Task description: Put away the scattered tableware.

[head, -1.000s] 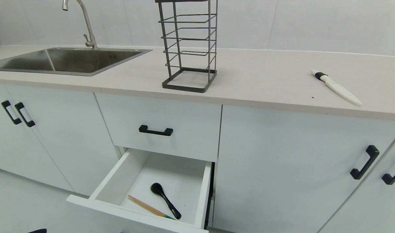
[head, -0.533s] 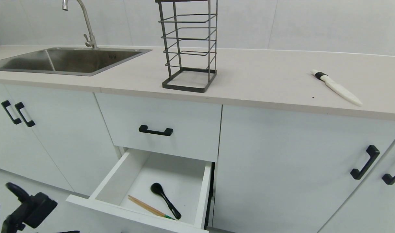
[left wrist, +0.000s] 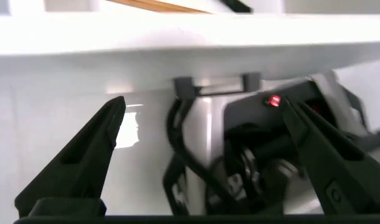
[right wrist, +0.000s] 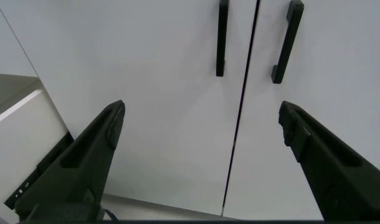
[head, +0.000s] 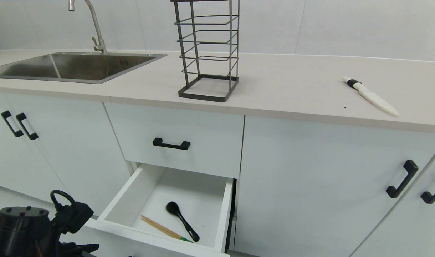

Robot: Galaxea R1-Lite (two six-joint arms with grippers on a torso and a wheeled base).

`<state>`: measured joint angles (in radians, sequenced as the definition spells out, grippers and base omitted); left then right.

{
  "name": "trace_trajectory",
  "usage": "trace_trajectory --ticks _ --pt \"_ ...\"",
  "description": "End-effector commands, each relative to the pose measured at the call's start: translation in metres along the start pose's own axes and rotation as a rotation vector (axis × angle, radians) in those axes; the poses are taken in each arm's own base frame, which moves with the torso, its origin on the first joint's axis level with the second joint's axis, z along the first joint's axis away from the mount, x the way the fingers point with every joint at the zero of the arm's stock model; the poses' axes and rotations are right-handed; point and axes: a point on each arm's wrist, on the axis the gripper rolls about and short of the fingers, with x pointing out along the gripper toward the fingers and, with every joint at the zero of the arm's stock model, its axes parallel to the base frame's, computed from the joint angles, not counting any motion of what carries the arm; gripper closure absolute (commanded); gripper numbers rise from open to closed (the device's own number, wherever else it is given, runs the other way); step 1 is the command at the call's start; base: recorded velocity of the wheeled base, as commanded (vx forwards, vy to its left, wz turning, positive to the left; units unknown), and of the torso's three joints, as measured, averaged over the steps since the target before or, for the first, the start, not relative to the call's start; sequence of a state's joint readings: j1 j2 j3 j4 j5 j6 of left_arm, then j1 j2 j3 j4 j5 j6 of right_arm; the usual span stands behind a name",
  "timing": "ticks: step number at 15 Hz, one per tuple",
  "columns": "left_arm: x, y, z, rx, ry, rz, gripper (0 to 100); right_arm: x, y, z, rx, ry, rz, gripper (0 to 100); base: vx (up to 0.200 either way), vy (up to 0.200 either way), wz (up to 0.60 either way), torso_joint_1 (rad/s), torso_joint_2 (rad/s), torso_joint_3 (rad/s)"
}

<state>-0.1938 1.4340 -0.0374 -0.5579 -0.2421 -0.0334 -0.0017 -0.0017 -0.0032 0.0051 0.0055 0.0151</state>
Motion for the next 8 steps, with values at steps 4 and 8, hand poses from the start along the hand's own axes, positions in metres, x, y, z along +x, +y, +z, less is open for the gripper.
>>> trace_trajectory --ticks 4,8 --pt "0.020 -0.002 -0.002 0.017 0.089 0.009 0 0.000 0.000 0.000 0.000 0.003 0.001 0 0.000 0.000 0.00 0.000 0.00 0.000" --pt "0.028 0.000 0.004 0.023 0.055 0.008 0 0.000 0.000 0.000 0.000 0.003 0.001 0 0.000 0.000 0.00 0.000 0.00 0.000"
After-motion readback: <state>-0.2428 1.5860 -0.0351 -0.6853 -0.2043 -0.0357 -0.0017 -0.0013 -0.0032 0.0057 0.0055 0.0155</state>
